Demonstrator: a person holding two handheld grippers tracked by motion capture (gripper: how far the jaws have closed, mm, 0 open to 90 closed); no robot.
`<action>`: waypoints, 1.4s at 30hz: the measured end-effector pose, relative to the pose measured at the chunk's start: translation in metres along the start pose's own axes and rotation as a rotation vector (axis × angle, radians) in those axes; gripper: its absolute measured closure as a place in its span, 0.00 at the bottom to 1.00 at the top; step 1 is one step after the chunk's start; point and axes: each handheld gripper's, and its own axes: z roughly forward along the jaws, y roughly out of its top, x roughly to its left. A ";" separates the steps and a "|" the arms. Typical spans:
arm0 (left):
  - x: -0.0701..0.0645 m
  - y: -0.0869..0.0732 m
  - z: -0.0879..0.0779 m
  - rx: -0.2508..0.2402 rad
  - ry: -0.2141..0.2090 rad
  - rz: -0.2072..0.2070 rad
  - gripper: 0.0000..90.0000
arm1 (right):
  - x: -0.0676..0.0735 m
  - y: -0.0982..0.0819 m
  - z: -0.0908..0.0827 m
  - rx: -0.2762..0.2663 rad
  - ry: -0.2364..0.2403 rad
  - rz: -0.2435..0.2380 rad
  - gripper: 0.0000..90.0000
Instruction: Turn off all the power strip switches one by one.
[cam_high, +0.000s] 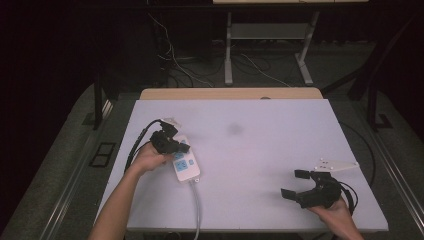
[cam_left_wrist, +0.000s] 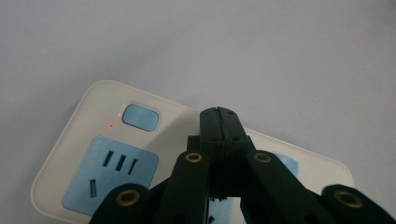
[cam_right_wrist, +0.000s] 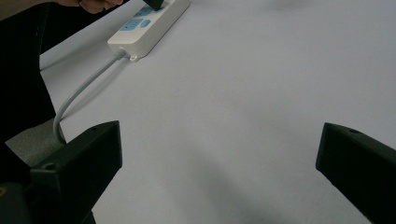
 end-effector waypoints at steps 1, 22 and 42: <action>0.000 0.000 0.000 0.002 -0.001 0.000 0.99 | 0.000 0.000 0.000 -0.001 0.000 0.000 0.00; -0.005 0.001 0.001 0.010 0.032 0.012 0.99 | -0.002 0.000 -0.001 -0.002 -0.005 0.004 0.00; -0.008 0.004 -0.005 -0.013 0.031 0.031 0.99 | -0.004 0.000 -0.004 -0.011 -0.012 0.011 0.00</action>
